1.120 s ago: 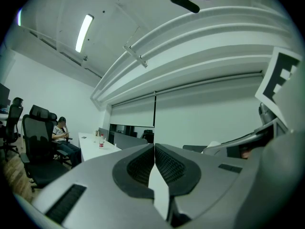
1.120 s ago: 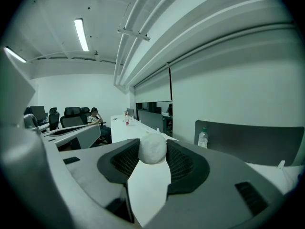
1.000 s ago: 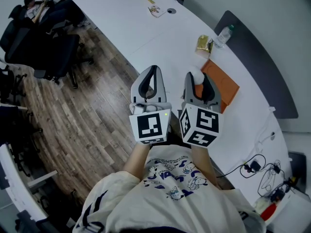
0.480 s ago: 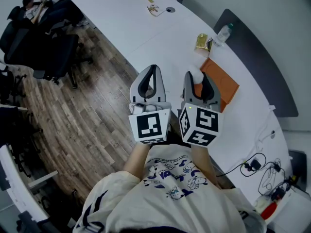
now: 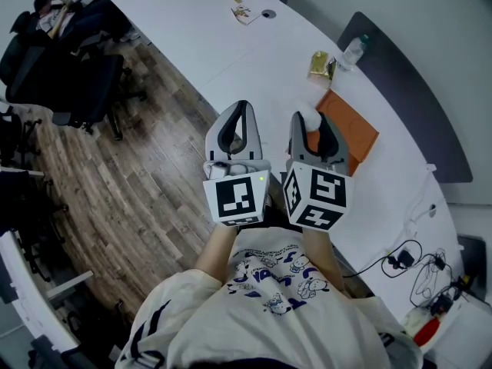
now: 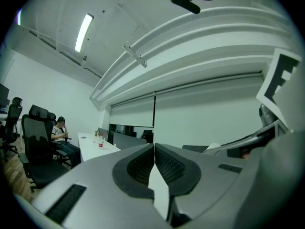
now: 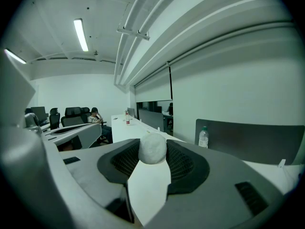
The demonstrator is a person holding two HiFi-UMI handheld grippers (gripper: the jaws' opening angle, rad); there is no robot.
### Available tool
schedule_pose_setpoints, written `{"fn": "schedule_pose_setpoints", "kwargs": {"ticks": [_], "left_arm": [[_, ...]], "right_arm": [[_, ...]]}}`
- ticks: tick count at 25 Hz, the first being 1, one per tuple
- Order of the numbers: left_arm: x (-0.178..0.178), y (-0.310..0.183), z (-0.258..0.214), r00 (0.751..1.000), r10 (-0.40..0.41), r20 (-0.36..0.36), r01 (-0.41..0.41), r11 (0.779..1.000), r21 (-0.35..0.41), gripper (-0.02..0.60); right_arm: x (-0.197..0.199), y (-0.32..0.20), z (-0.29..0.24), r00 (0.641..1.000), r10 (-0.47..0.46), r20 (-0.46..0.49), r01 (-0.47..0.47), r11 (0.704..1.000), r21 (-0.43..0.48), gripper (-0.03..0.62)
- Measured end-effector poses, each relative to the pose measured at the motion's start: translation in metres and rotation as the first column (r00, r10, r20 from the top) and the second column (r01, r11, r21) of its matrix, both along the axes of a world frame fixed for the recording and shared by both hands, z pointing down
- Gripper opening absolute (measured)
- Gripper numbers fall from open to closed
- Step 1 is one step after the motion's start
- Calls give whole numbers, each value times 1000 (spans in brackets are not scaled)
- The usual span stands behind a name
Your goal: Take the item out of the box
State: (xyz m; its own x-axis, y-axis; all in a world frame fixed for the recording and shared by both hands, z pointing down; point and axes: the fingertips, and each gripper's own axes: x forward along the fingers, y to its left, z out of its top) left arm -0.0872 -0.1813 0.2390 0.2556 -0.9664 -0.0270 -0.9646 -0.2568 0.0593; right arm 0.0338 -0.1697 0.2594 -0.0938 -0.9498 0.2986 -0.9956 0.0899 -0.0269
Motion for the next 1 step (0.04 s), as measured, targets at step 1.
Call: {"fn": "schedule_pose_setpoints", "kwargs": {"ticks": [1], "left_arm": [[0, 0, 1, 1000, 2, 8, -2, 1000, -4, 18]], "right_arm": [[0, 0, 0, 1000, -1, 0, 1, 1000, 0, 183]]}}
